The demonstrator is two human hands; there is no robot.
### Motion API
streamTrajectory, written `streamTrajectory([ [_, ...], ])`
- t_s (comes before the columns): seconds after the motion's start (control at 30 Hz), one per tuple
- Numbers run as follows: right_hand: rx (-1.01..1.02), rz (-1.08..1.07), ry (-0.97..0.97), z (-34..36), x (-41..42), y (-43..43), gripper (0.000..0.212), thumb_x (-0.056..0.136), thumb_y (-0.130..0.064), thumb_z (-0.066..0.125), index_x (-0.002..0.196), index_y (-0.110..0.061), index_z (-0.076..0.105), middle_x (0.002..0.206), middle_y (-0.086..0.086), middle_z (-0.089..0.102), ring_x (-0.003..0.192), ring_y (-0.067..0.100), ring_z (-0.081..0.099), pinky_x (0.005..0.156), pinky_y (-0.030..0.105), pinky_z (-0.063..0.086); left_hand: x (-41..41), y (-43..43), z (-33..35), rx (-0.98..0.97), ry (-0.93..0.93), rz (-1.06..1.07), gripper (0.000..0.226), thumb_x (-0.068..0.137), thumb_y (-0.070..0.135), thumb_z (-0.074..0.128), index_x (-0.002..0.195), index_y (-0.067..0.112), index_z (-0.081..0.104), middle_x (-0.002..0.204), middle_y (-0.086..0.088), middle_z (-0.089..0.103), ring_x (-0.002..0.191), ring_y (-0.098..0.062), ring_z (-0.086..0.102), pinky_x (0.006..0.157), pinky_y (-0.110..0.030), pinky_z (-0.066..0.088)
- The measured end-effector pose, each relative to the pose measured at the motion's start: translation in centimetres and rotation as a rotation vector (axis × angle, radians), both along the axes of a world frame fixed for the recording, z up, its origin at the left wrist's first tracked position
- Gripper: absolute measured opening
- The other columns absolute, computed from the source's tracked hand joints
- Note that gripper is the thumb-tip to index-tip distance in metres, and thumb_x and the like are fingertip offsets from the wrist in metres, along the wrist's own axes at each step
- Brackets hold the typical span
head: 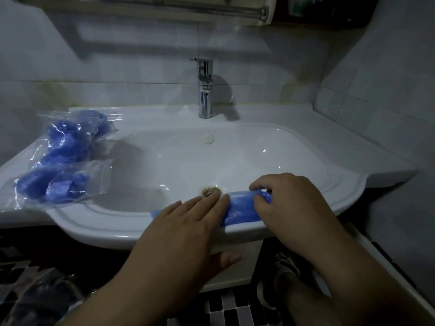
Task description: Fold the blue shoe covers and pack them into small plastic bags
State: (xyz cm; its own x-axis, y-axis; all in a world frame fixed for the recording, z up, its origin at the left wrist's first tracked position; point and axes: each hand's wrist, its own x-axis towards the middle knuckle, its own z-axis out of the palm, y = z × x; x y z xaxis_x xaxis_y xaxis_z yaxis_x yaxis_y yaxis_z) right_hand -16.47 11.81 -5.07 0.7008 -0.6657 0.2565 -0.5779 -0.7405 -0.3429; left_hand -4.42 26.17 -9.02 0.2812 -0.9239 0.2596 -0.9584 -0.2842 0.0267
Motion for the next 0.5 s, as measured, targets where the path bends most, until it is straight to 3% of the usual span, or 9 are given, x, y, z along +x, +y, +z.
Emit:
streamTrajectory([
  [0.1,-0.195,0.039,-0.029,0.2,-0.7,0.6,0.032,0.091,-0.027,0.057,0.122,-0.029,0.063,0.114,-0.008,0.054,0.103,0.009,0.047,0.088,0.027,0.046,0.1,0.0,0.3,0.003,-0.008,-0.017,0.078,0.076,0.074,0.033,0.135,0.027,0.054,0.128,0.005,0.064,0.105,-0.014,0.068,0.087,-0.035,0.055],
  [0.17,-0.271,0.232,-0.039,0.3,-0.7,1.9,0.037,0.089,-0.029,0.05,0.124,-0.029,0.063,0.13,-0.008,0.054,0.123,0.014,0.044,0.105,0.04,0.039,0.1,0.0,0.5,0.014,0.042,-0.054,0.072,0.076,0.07,0.039,0.131,0.027,0.057,0.127,0.005,0.065,0.108,-0.016,0.067,0.086,-0.037,0.056],
  [0.2,-0.247,0.36,0.005,0.2,-0.5,2.7,0.041,0.092,-0.036,0.041,0.128,-0.029,0.06,0.141,-0.009,0.049,0.135,0.013,0.037,0.113,0.046,0.029,0.2,0.0,0.3,0.004,0.074,-0.093,0.065,0.076,0.065,0.045,0.126,0.027,0.059,0.125,0.005,0.065,0.108,-0.016,0.066,0.084,-0.037,0.056],
  [0.27,-0.13,0.52,0.117,-0.7,-0.1,3.6,0.059,0.097,-0.058,0.017,0.146,-0.032,0.037,0.157,-0.015,0.028,0.147,0.003,0.014,0.121,0.044,0.005,0.3,0.2,0.4,-0.017,0.094,-0.147,0.055,0.075,0.055,0.051,0.121,0.027,0.061,0.124,0.006,0.065,0.107,-0.015,0.065,0.081,-0.038,0.055],
  [0.3,-0.063,0.523,0.159,-1.1,-0.2,3.6,0.07,0.091,-0.067,0.008,0.152,-0.034,0.023,0.16,-0.017,0.017,0.147,-0.002,0.006,0.122,0.041,0.0,0.3,0.2,0.4,-0.004,0.087,-0.151,0.056,0.074,0.054,0.052,0.123,0.027,0.061,0.126,0.008,0.063,0.109,-0.014,0.064,0.081,-0.038,0.055],
  [0.37,-0.055,0.464,0.207,-1.6,-0.8,2.9,0.081,0.083,-0.076,0.005,0.154,-0.035,0.01,0.16,-0.019,0.013,0.145,-0.004,0.006,0.122,0.033,0.002,0.3,0.3,0.5,-0.009,0.061,-0.128,0.063,0.075,0.058,0.048,0.129,0.028,0.057,0.13,0.009,0.062,0.11,-0.014,0.064,0.084,-0.036,0.055],
  [0.43,-0.111,0.397,0.218,-1.6,-1.5,1.9,0.081,0.082,-0.076,0.009,0.151,-0.036,0.015,0.155,-0.021,0.024,0.14,-0.002,0.021,0.12,0.027,0.011,0.2,0.4,0.3,-0.005,0.024,-0.066,0.072,0.075,0.067,0.041,0.129,0.024,0.058,0.125,0.005,0.066,0.104,-0.016,0.067,0.085,-0.037,0.056],
  [0.5,-0.144,0.358,0.246,-1.2,-2.1,1.4,0.073,0.086,-0.074,0.017,0.149,-0.036,0.021,0.148,-0.02,0.033,0.132,0.001,0.032,0.115,0.025,0.022,0.3,0.4,0.1,0.016,-0.005,0.023,0.078,0.073,0.073,0.034,0.118,0.017,0.065,0.108,0.001,0.072,0.088,-0.017,0.071,0.077,-0.037,0.057],
])
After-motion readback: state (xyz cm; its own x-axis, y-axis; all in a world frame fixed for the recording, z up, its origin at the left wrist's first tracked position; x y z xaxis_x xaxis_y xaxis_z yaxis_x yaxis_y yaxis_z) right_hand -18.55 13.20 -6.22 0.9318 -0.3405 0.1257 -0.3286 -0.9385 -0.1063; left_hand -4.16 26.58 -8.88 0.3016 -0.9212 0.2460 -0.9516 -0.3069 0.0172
